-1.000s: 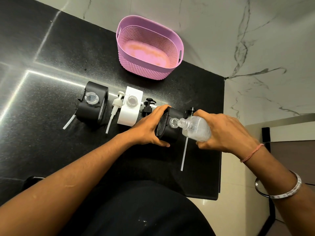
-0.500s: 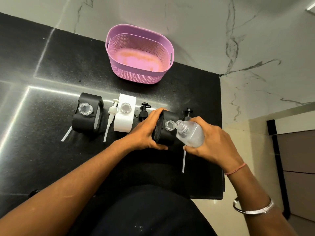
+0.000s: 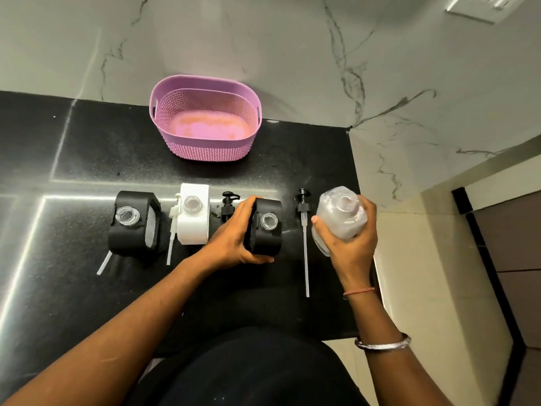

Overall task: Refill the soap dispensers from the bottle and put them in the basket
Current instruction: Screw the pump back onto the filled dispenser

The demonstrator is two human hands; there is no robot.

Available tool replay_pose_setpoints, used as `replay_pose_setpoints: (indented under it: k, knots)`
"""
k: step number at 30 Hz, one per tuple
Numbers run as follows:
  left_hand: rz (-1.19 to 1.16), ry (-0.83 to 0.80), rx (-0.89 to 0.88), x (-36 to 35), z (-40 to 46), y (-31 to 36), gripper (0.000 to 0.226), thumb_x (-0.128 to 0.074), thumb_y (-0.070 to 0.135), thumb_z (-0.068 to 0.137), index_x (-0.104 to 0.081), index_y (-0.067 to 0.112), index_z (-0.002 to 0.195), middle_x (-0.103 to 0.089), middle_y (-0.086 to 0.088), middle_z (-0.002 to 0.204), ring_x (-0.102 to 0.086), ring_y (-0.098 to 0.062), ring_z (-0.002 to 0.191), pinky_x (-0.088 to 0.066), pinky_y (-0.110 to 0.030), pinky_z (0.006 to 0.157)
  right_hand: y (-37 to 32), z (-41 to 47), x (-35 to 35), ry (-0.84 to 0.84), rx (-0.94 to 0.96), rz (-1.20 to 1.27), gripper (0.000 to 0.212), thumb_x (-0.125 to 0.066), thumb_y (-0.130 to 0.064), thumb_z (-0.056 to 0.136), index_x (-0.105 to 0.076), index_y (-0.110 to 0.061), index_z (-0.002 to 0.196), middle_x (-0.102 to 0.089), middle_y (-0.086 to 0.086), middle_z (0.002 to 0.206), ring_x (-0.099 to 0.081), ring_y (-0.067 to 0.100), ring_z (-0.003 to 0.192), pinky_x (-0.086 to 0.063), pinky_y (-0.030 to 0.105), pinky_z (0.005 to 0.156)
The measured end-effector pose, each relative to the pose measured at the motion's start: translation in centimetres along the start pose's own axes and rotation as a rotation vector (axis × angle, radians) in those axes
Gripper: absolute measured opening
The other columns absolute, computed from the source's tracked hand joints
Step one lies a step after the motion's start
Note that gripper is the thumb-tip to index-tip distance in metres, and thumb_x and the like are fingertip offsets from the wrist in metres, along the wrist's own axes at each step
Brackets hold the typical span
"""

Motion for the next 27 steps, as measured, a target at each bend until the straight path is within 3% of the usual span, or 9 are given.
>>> replay_pose_setpoints:
  k: [5, 11, 13, 16, 18, 20, 22, 24, 27]
  knots:
    - [0.020, 0.011, 0.025, 0.0, -0.4, 0.2, 0.128, -0.102, 0.039, 0.062, -0.016, 0.049, 0.156, -0.037, 0.021, 0.150, -0.047, -0.009, 0.139, -0.044, -0.044, 0.119, 1.3, -0.9, -0.6, 0.184, -0.108, 0.141, 0.079, -0.095, -0.014, 0.073, -0.050, -0.018, 0.137, -0.057, -0.012, 0.128, -0.057, -0.001, 0.118, -0.048, 0.011, 0.098]
    - [0.054, 0.023, 0.068, 0.4, -0.9, 1.2, 0.127, -0.103, 0.040, 0.060, -0.021, 0.042, 0.157, -0.040, 0.016, 0.150, -0.049, -0.008, 0.139, -0.044, -0.046, 0.119, 2.5, -2.5, -1.3, 0.093, -0.178, 0.170, 0.119, -0.098, -0.026, 0.064, -0.027, -0.017, 0.159, -0.041, 0.000, 0.156, -0.043, 0.011, 0.143, -0.040, 0.013, 0.112]
    - [0.112, -0.020, 0.092, 0.5, -0.8, 1.6, 0.141, -0.104, 0.040, 0.060, -0.011, 0.031, 0.165, -0.026, 0.009, 0.166, -0.034, -0.013, 0.152, -0.032, -0.041, 0.128, 2.9, -3.0, -0.8, 0.063, -0.218, 0.159, 0.132, -0.099, -0.034, 0.061, -0.016, -0.021, 0.162, -0.035, 0.000, 0.159, -0.042, 0.012, 0.145, -0.044, 0.027, 0.116]
    - [0.232, -0.103, 0.083, 1.0, -1.0, 2.6, 0.162, -0.102, 0.037, 0.065, 0.025, 0.023, 0.165, 0.026, 0.008, 0.174, 0.015, -0.008, 0.161, -0.002, -0.026, 0.131, 2.3, -5.3, 0.3, 0.143, -0.273, 0.133, 0.116, -0.096, -0.050, 0.064, -0.023, -0.031, 0.152, -0.041, 0.003, 0.151, -0.053, 0.016, 0.132, -0.052, 0.051, 0.107]
    - [0.238, -0.165, 0.086, 2.4, -1.8, 3.7, 0.148, -0.091, 0.017, 0.079, 0.032, 0.028, 0.160, 0.034, 0.014, 0.168, 0.020, -0.004, 0.158, -0.002, -0.028, 0.132, 0.3, -7.5, 1.2, 0.256, -0.217, 0.083, 0.084, -0.087, -0.049, 0.074, -0.036, -0.027, 0.138, -0.046, 0.006, 0.134, -0.057, 0.020, 0.113, -0.053, 0.053, 0.092]
    - [0.174, -0.194, 0.065, 4.6, -2.5, 5.5, 0.129, -0.074, 0.005, 0.086, 0.025, 0.036, 0.162, 0.016, 0.013, 0.173, 0.005, -0.005, 0.161, -0.014, -0.031, 0.132, -2.0, -9.1, 2.0, 0.234, -0.083, 0.110, 0.053, -0.083, -0.033, 0.083, -0.049, -0.018, 0.121, -0.054, 0.004, 0.115, -0.058, 0.024, 0.095, -0.051, 0.051, 0.080]
    - [0.122, -0.066, 0.017, 7.1, -2.3, 7.2, 0.105, -0.065, -0.005, 0.090, -0.005, 0.032, 0.168, -0.028, 0.004, 0.171, -0.031, -0.008, 0.156, -0.031, -0.027, 0.125, -3.3, -9.5, 2.0, 0.004, 0.016, 0.120, 0.033, -0.082, -0.018, 0.088, -0.058, -0.016, 0.110, -0.062, 0.000, 0.097, -0.062, 0.021, 0.085, -0.052, 0.043, 0.074]
    - [0.164, 0.158, -0.028, 9.3, -0.8, 8.4, 0.070, -0.062, -0.012, 0.094, -0.047, 0.020, 0.155, -0.062, -0.002, 0.146, -0.061, -0.012, 0.132, -0.048, -0.029, 0.114, -3.9, -9.1, 0.8, -0.233, 0.038, 0.076, 0.032, -0.083, -0.020, 0.088, -0.064, -0.022, 0.113, -0.066, -0.005, 0.096, -0.067, 0.021, 0.089, -0.056, 0.036, 0.074]
    - [0.453, 0.287, 0.023, 11.3, 3.6, 8.6, 0.039, -0.067, -0.006, 0.093, -0.073, 0.012, 0.127, -0.075, -0.005, 0.122, -0.071, -0.023, 0.110, -0.055, -0.038, 0.103, -3.8, -8.2, -2.7, -0.312, 0.004, -0.046, 0.052, -0.082, -0.047, 0.084, -0.060, -0.030, 0.129, -0.062, -0.015, 0.111, -0.066, 0.011, 0.102, -0.059, 0.036, 0.074]
Point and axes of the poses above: each hand's wrist, its own z-axis towards the middle knuckle, its own x-axis out of the back of the hand, y = z × x, the point moved 1 cm from there along z, towards the middle knuckle
